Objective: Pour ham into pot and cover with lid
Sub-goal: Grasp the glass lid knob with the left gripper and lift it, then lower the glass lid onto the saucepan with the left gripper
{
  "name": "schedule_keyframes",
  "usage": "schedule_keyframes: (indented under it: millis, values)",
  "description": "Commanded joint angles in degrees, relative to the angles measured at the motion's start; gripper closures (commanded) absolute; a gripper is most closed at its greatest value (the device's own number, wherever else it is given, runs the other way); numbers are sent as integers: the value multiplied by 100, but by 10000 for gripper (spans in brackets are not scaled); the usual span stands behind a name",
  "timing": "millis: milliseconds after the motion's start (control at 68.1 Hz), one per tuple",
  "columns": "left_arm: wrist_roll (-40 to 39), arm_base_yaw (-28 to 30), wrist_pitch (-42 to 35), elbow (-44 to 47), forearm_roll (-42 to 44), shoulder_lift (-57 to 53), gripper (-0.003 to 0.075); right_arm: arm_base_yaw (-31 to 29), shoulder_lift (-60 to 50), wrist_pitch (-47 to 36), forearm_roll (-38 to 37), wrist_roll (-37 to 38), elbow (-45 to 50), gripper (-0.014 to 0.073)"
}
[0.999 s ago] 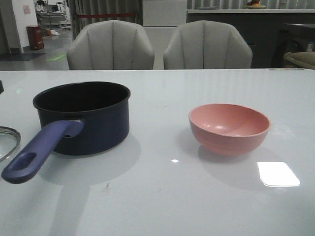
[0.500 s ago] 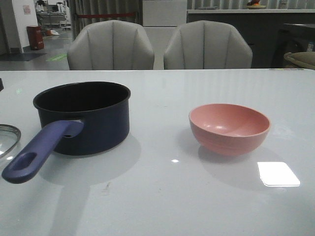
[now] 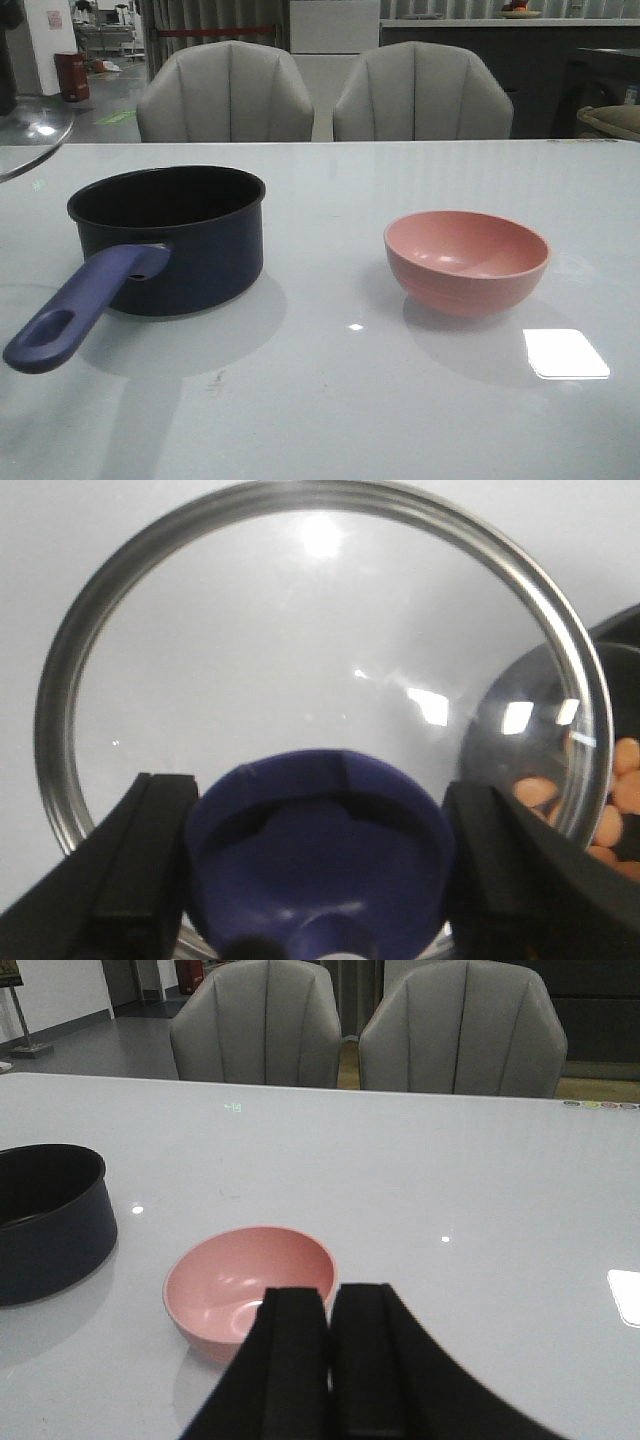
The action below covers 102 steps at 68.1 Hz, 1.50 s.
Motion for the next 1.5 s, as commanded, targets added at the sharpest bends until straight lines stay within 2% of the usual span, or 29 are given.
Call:
schedule_keyframes:
  millis: [0, 220, 411, 632, 1146, 1308, 1484]
  values:
    - [54, -455, -44, -428, -93, -300, 534, -1, 31, -511, -11, -68, -172, 442]
    - [320, -1347, -138, -509, -93, -215, 533, -1, 31, -511, -11, -68, -172, 442]
    - [329, -1801, 344, -961, -55, 263, 533, -1, 31, -511, -11, -68, -172, 442]
    - [329, -1852, 707, -1409, -78, 694, 533, -1, 31, -511, -11, -68, -172, 442]
    - [329, -1852, 574, -1412, -206, 1033, 516, -1, 31, -511, -11, -68, -172, 442]
    - [329, -1852, 430, -1412, -206, 1084, 437, -1, 31, -511, -11, -68, -172, 442]
    - [329, -1852, 219, -1412, -206, 1084, 247, -1, 31, -511, -11, -68, -172, 442]
